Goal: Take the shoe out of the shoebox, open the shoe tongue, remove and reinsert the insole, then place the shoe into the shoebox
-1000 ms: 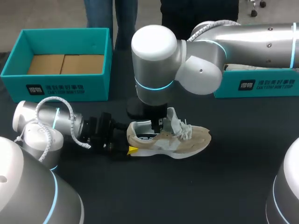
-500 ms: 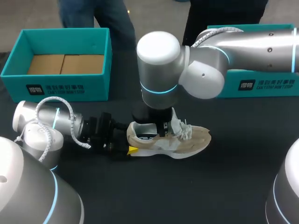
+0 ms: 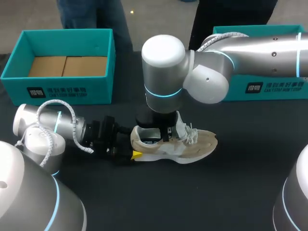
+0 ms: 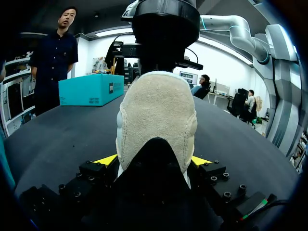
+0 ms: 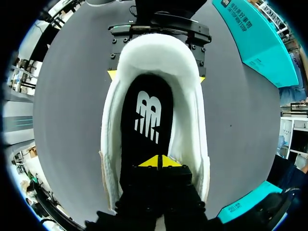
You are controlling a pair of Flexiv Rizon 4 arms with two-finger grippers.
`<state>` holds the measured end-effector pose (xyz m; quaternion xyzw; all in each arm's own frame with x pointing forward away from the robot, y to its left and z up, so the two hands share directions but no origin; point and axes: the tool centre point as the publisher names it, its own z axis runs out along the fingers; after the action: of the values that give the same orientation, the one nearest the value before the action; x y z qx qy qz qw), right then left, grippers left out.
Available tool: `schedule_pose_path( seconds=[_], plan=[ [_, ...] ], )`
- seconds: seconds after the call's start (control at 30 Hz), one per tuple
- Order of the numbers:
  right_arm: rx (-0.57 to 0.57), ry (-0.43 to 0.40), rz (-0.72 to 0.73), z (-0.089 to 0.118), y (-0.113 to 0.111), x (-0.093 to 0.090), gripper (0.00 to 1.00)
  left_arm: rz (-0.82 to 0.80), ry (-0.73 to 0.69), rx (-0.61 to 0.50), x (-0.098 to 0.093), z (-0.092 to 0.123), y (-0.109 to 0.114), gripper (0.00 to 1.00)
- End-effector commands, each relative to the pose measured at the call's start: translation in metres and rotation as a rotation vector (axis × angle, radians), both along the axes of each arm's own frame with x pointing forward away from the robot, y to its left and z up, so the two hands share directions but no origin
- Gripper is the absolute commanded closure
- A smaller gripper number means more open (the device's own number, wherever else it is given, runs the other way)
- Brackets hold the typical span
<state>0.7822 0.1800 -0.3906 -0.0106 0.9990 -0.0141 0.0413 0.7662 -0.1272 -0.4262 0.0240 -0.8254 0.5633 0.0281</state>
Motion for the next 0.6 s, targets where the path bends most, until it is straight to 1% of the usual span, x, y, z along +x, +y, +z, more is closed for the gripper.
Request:
schedule_pose_path(
  seconds=[0.03,0.1,0.2,0.3,0.4,0.47,0.53,0.57,0.6],
  plan=[
    [0.002,0.003,-0.004,-0.009,0.002,0.003,0.85,-0.001,0.0,0.003,-0.001,-0.003,0.001,1.0],
    [0.002,0.005,-0.008,-0.011,0.002,0.003,0.86,-0.001,0.0,0.003,-0.001,-0.003,0.001,1.0],
    [0.004,0.009,-0.012,-0.013,0.002,0.003,0.82,-0.001,0.0,0.003,-0.001,-0.003,0.001,1.0],
    [0.006,0.014,-0.015,-0.016,0.003,0.004,0.82,-0.001,0.0,0.003,-0.001,-0.003,0.001,1.0],
    [0.0,0.025,-0.017,-0.023,0.002,0.005,0.8,-0.001,0.0,0.003,-0.001,-0.003,0.001,1.0],
    [-0.003,0.036,-0.022,-0.028,0.001,0.005,0.76,-0.001,0.0,0.003,-0.001,-0.003,0.001,1.0],
    [-0.009,0.054,-0.033,-0.033,0.001,0.004,0.71,-0.001,0.0,0.003,-0.001,-0.003,0.001,1.0],
    [-0.015,0.069,-0.035,-0.037,0.0,0.004,0.65,-0.001,0.0,0.003,-0.001,-0.003,0.001,1.0],
    [-0.019,0.077,-0.034,-0.039,0.0,0.003,0.64,-0.001,0.0,0.003,-0.001,-0.003,0.001,1.0]
  ],
)
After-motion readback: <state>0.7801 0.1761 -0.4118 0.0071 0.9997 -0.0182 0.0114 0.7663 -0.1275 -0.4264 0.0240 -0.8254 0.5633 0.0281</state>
